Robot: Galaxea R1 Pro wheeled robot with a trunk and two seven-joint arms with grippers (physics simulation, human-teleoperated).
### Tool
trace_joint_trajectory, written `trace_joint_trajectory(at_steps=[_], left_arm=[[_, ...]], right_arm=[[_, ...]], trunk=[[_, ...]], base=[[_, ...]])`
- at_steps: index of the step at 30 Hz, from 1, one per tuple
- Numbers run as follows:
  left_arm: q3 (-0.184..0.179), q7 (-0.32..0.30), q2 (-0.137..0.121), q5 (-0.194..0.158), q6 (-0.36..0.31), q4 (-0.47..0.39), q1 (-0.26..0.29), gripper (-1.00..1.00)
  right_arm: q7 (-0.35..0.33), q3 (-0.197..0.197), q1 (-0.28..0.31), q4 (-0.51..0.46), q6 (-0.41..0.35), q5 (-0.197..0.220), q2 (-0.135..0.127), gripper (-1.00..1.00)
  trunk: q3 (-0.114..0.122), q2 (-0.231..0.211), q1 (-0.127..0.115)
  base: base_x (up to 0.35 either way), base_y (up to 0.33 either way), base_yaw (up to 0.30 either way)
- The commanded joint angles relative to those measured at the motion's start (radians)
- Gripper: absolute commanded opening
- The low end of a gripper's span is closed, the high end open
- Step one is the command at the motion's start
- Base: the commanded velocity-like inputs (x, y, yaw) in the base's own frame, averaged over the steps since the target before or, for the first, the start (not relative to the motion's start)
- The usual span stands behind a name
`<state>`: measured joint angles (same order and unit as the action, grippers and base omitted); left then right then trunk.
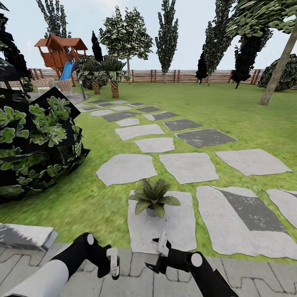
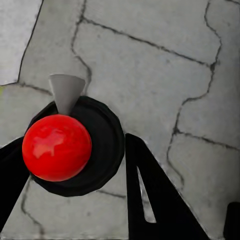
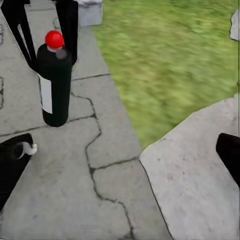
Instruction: Pick up the pesticide atomizer in the garden and spray insectifuge to fully cover both potted plants in the garden.
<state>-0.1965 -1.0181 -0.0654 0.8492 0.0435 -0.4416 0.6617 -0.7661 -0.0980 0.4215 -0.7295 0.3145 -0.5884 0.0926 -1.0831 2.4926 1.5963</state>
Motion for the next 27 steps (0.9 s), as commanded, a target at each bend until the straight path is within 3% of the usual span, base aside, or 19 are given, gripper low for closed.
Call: trace_joint_trajectory(at_steps=[1, 2, 4, 7, 8, 9, 10, 11, 12, 14, 16, 18, 21, 24, 27], left_arm=[[0.002, 0.001, -0.005, 0.003, 0.004, -0.002, 0.000, -1.00], [0.012, 0.006, -0.011, 0.003, 0.003, -0.002, -0.001, -1.00], [0.069, 0.056, -0.026, 0.002, 0.002, 0.000, -0.002, -1.00], [0.272, 0.218, -0.036, -0.002, 0.001, 0.046, -0.007, -1.00], [0.383, 0.293, -0.034, -0.012, 0.003, 0.084, -0.011, -1.00], [0.452, 0.340, -0.033, -0.022, 0.004, 0.108, -0.016, -1.00], [0.554, 0.413, -0.032, -0.041, 0.008, 0.136, -0.032, -1.00], [0.632, 0.476, -0.032, -0.058, 0.031, 0.150, -0.056, -1.00], [0.673, 0.515, -0.031, -0.068, 0.058, 0.156, -0.075, -1.00], [0.761, 0.629, -0.030, -0.096, 0.154, 0.164, -0.141, -1.00], [0.813, 0.707, -0.031, -0.130, 0.203, 0.165, -0.188, -1.00], [0.880, 0.786, -0.036, -0.200, 0.262, 0.165, -0.234, -1.00], [0.930, 0.817, -0.040, -0.278, 0.329, 0.165, -0.264, -1.00], [0.940, 0.824, -0.042, -0.299, 0.351, 0.162, -0.294, -1.00], [0.943, 0.866, -0.043, -0.303, 0.355, 0.165, -0.317, -1.00]], right_arm=[[0.001, 0.003, 0.000, -0.001, 0.006, -0.010, 0.000, 1.00], [0.003, 0.004, 0.000, -0.001, 0.006, -0.010, -0.001, 1.00], [0.012, 0.006, 0.000, 0.001, 0.007, -0.009, -0.018, 1.00], [0.120, 0.029, -0.001, 0.016, 0.008, -0.005, -0.070, 1.00], [0.191, 0.087, -0.001, 0.049, 0.008, -0.004, -0.084, 1.00], [0.235, 0.135, -0.001, 0.078, 0.009, -0.004, -0.090, 1.00], [0.300, 0.230, -0.001, 0.135, 0.010, -0.004, -0.096, 1.00], [0.355, 0.316, -0.001, 0.188, 0.012, -0.004, -0.099, 1.00], [0.392, 0.367, -0.001, 0.221, 0.012, -0.005, -0.102, 1.00], [0.522, 0.489, -0.002, 0.316, 0.016, -0.005, -0.135, 1.00], [0.623, 0.546, -0.003, 0.392, 0.029, -0.003, -0.160, 1.00], [0.757, 0.609, -0.003, 0.487, 0.113, -0.003, -0.184, 1.00], [0.920, 0.641, -0.007, 0.560, 0.253, -0.003, -0.192, 1.00], [1.006, 0.645, -0.010, 0.594, 0.293, -0.003, -0.193, 1.00], [1.023, 0.646, -0.010, 0.607, 0.300, -0.004, -0.189, 1.00]], trunk=[[-0.001, 0.000, 0.000], [-0.001, 0.000, 0.000], [-0.001, 0.000, 0.000], [-0.001, 0.000, 0.000], [-0.001, 0.000, 0.000], [-0.001, 0.000, 0.000], [-0.001, 0.000, 0.000], [-0.001, 0.000, 0.000], [-0.001, 0.000, 0.000], [-0.001, 0.000, 0.000], [-0.001, 0.000, 0.000], [-0.001, 0.000, 0.000], [-0.001, 0.000, 0.000], [-0.001, 0.000, 0.000], [-0.001, 0.000, 0.000]], base=[[0.000, 0.000, 0.000], [0.000, 0.000, 0.000], [0.000, 0.000, 0.000], [0.000, 0.000, 0.000], [0.000, 0.000, 0.000], [0.000, 0.000, 0.000], [0.000, 0.000, 0.000], [0.000, 0.000, 0.000], [0.000, 0.000, 0.000], [0.000, 0.000, 0.000], [0.000, 0.000, 0.000], [0.000, 0.000, 0.000], [0.000, 0.000, 0.000], [0.000, 0.000, 0.000], [0.000, 0.000, 0.000]])
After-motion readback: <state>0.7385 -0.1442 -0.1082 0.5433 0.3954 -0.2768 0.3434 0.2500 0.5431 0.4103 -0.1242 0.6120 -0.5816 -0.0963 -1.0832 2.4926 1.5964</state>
